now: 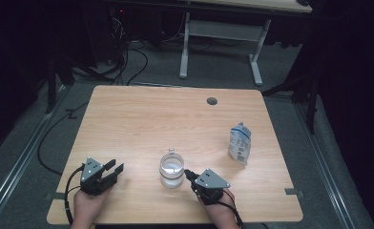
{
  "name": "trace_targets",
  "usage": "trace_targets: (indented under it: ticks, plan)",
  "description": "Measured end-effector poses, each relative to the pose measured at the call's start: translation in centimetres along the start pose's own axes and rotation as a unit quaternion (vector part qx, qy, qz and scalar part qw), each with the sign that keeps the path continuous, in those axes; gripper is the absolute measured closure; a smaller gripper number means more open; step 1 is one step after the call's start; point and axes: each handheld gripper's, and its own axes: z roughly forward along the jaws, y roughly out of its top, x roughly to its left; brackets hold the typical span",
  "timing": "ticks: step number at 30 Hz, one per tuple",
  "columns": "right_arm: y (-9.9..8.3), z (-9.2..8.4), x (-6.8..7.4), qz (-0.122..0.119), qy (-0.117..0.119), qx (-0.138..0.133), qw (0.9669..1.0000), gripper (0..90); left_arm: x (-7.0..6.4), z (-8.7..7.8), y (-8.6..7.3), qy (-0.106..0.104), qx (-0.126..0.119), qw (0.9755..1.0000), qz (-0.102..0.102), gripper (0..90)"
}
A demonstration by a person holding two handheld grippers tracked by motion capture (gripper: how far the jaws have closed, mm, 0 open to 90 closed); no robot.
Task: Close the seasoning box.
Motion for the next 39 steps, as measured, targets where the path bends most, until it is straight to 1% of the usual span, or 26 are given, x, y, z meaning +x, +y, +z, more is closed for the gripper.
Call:
trace_targets:
  ticks: [5, 8, 13, 15, 16, 19, 21, 25, 27, 28, 29, 32, 34, 36, 38, 39]
  plan:
    - [0.0, 0.0, 0.0, 0.002, 0.001, 0.0, 1.0, 90.0, 0.0, 0.0, 0.0, 0.001, -0.001, 1.0, -0.001, 59.5]
    - [0.0, -0.1, -0.2, 0.005, -0.006, -0.004, 1.0, 89.9, 0.1, -0.1, 0.0, 0.001, -0.001, 1.0, -0.002, 59.5]
    - [-0.4, -0.3, -1.6, 0.021, -0.02, -0.002, 0.9996, 85.4, 0.1, 0.0, 0.0, -0.001, 0.0, 1.0, -0.002, 59.5]
    - [-0.7, -0.3, -2.3, 0.029, -0.032, 0.002, 0.9991, 82.4, 0.0, 0.0, 0.0, -0.002, 0.0, 1.0, 0.0, 59.5]
    - [-1.0, -0.3, -2.8, 0.036, -0.042, 0.003, 0.9985, 80.2, 0.0, 0.1, 0.0, -0.002, 0.0, 1.0, 0.0, 59.5]
    - [-1.5, -0.5, -4.1, 0.051, -0.061, 0.008, 0.9968, 76.5, -0.1, 0.1, 0.0, -0.003, -0.001, 1.0, 0.0, 59.5]
    - [-2.0, -0.9, -5.1, 0.065, -0.077, 0.012, 0.9949, 73.3, -0.1, 0.1, 0.0, -0.004, 0.0, 1.0, 0.001, 59.5]
    - [-3.3, -2.0, -6.8, 0.071, -0.105, 0.019, 0.9917, 68.7, -0.2, 0.2, 0.0, -0.005, 0.002, 1.0, 0.001, 59.5]
    - [-4.0, -3.1, -8.0, 0.082, -0.119, 0.02, 0.9893, 68.6, -0.2, 0.2, 0.0, -0.005, 0.002, 1.0, 0.002, 59.5]
    - [-4.3, -3.5, -8.3, 0.089, -0.123, 0.022, 0.9881, 68.2, -0.2, 0.1, 0.0, -0.005, 0.003, 1.0, 0.002, 59.5]
    - [-4.6, -4.3, -8.9, 0.092, -0.132, 0.021, 0.9867, 67.9, -0.3, 0.0, 0.0, -0.005, 0.002, 1.0, 0.0, 59.4]
    - [-5.6, -6.2, -9.8, 0.102, -0.152, 0.02, 0.9829, 66.3, -0.6, -0.7, -0.3, -0.005, 0.001, 1.0, 0.003, 59.3]
    - [-6.1, -6.8, -10.1, 0.109, -0.155, 0.02, 0.9816, 65.0, -0.6, -0.9, -0.6, -0.004, 0.004, 1.0, 0.004, 59.2]
    - [-6.5, -6.9, -10.2, 0.113, -0.152, 0.022, 0.9817, 64.5, -0.6, -0.9, -0.6, -0.003, 0.006, 1.0, 0.001, 59.2]
    - [-6.4, -6.5, -10.1, 0.116, -0.143, 0.021, 0.9827, 63.8, -0.6, -0.9, -0.6, -0.002, 0.005, 1.0, 0.001, 59.2]
    - [-6.2, -6.3, -10.0, 0.112, -0.142, 0.021, 0.9833, 63.7, -0.7, -0.9, -0.6, -0.002, 0.006, 1.0, 0.002, 59.2]
